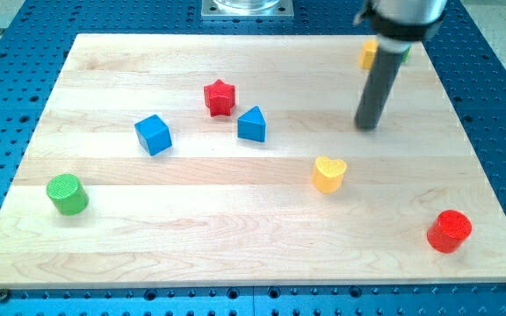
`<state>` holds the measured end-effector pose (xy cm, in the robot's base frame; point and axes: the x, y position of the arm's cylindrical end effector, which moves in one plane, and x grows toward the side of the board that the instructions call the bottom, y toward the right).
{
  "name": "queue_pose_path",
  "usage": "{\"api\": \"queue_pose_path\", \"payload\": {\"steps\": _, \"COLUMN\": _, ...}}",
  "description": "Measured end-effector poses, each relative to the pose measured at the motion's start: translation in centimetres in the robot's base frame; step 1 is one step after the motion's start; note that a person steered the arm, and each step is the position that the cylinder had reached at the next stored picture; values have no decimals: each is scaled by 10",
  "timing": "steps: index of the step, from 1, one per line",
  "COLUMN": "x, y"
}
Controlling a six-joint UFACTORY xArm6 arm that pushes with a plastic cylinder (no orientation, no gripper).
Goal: Place the heart right to the triangle
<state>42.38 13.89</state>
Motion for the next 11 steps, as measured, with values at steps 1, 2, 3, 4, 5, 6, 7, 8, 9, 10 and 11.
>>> {"api": "queue_pose_path", "payload": {"steps": 1, "x": -7, "y": 10}}
{"api": "queue_pose_path", "payload": {"steps": 2, "x": 40, "y": 46}}
{"api": "queue_pose_path", "payload": {"steps": 3, "x": 89, "y": 14}}
{"api": "queue_pose_path", "payload": {"steps": 4, "x": 104, "y": -21}}
{"api": "queue_pose_path", "payload": {"steps": 5, "x": 90, "y": -73}}
{"api": "queue_pose_path", "payload": {"steps": 6, "x": 60, "y": -88}}
{"api": "queue_pose_path", "payload": {"steps": 7, "x": 98, "y": -51}}
{"api": "queue_pose_path", "payload": {"steps": 8, "x": 60, "y": -36}}
{"api": "queue_pose_path", "payload": {"steps": 9, "x": 57, "y": -72}}
{"api": "queue_pose_path", "payload": {"steps": 10, "x": 36, "y": -100}}
{"api": "queue_pose_path", "payload": {"steps": 11, "x": 21, "y": -92}}
